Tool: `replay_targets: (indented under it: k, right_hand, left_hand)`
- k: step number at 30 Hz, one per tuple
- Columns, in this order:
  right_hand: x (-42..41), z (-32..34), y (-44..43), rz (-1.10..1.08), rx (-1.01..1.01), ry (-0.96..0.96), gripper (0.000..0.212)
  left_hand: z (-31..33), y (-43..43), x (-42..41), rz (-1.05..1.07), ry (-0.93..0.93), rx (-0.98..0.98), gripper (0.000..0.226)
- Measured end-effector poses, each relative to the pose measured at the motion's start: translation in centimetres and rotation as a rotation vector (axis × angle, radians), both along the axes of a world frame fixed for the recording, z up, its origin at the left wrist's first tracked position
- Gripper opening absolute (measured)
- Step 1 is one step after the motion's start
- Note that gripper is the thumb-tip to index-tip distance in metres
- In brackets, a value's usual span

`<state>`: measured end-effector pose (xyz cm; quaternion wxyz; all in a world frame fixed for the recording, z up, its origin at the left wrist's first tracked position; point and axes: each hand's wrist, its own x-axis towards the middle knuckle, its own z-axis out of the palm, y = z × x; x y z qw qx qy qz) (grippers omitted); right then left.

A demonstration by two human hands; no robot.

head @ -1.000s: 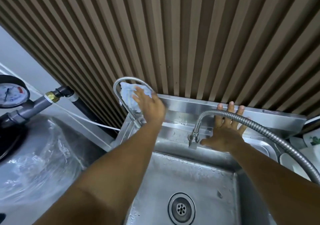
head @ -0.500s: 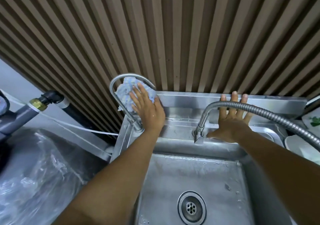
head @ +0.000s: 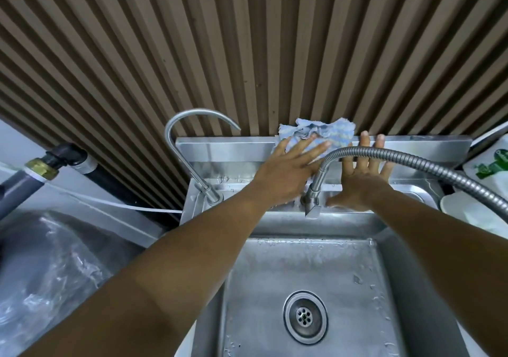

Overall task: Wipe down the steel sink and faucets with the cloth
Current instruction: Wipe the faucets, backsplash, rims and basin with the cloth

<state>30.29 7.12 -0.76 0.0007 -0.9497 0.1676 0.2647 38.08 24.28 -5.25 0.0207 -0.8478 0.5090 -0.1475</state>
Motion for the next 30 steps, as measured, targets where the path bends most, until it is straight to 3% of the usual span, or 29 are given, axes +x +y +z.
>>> replay_targets:
  k: [2,5,8,12,15,18,22,24,27,30]
  right_hand:
    - [0.0,0.1,-0.1,0.008,0.012,-0.009,0.148]
    - [-0.1,0.0,-0.1,0.020,0.015,-0.012,0.149]
    - [0.0,-0.1,-0.1,0.015,0.020,-0.021,0.148]
    - [0.0,-0.3,-0.2,0.009,0.031,-0.026,0.147]
    - [0.1,-0.4,-0.3,0.008,0.035,-0.028,0.148]
    - [0.2,-0.6,-0.3,-0.001,0.043,-0.031,0.148]
    - [0.2,-0.8,-0.5,-0.011,0.059,-0.034,0.148]
    - [0.2,-0.9,-0.7,-0.012,0.054,-0.037,0.147]
    - [0.2,-1.0,-0.8,-0.005,0.063,-0.055,0.145]
    - [0.2,-1.0,-0.8,0.003,0.063,-0.060,0.145]
  left_hand:
    - [-1.3,1.9,-0.8,0.115,0.040,-0.074,0.070]
    - [-4.2,5.1,-2.7,0.449,0.207,-0.330,0.074]
    - [-3.5,5.8,-1.8,0.829,0.418,-0.745,0.067]
    - [2.6,5.3,3.0,1.220,0.592,-1.465,0.064]
    - [5.2,5.8,5.4,1.393,0.684,-1.744,0.062]
    - [4.0,3.8,3.3,1.321,0.706,-1.645,0.061]
    - [-0.4,-2.2,-4.1,0.654,0.699,-1.154,0.058]
    - [-1.5,-3.6,-5.5,0.455,0.722,-0.963,0.060]
    - [-1.8,-2.6,-4.5,0.462,0.664,-0.979,0.061]
    - [-1.2,0.6,-1.9,0.823,0.621,-1.244,0.070]
